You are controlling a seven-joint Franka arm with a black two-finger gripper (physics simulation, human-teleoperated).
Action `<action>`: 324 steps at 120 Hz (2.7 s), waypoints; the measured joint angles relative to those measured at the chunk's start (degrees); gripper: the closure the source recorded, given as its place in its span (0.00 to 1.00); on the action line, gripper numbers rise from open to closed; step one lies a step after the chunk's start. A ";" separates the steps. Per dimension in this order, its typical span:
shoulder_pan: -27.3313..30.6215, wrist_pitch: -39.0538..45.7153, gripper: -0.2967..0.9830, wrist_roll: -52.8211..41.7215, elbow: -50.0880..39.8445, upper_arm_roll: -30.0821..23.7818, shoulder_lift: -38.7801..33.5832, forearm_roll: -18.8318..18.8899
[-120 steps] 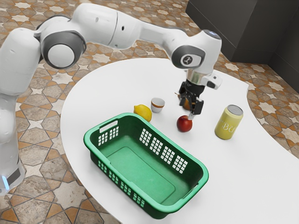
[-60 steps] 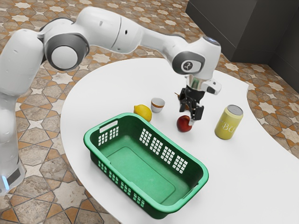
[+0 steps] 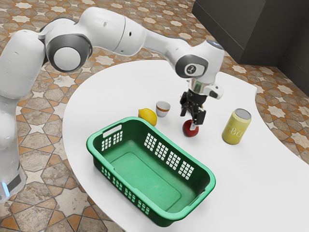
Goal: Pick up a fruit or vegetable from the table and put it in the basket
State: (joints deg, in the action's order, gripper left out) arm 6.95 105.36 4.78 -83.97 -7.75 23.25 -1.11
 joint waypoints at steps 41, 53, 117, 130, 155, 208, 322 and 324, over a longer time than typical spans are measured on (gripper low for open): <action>0.02 0.01 0.23 0.03 0.31 -0.44 0.61 -0.03; 0.03 0.01 0.23 0.06 0.54 -0.91 0.98 -0.03; 0.93 0.01 0.23 0.07 3.22 -1.96 3.51 -0.02; 0.96 0.01 0.23 0.07 3.28 -2.06 3.81 -0.03; 0.96 0.01 0.23 0.10 3.27 -2.65 4.21 -0.03; 1.30 0.01 0.23 0.30 2.66 -2.62 4.72 -0.06; -17.57 -3.97 0.49 0.52 -10.99 -5.51 -18.72 5.70; -17.78 -4.02 0.49 0.61 -11.38 -5.50 -18.82 5.69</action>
State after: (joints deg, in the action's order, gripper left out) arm -10.82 101.35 5.38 -95.35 -13.25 4.43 4.58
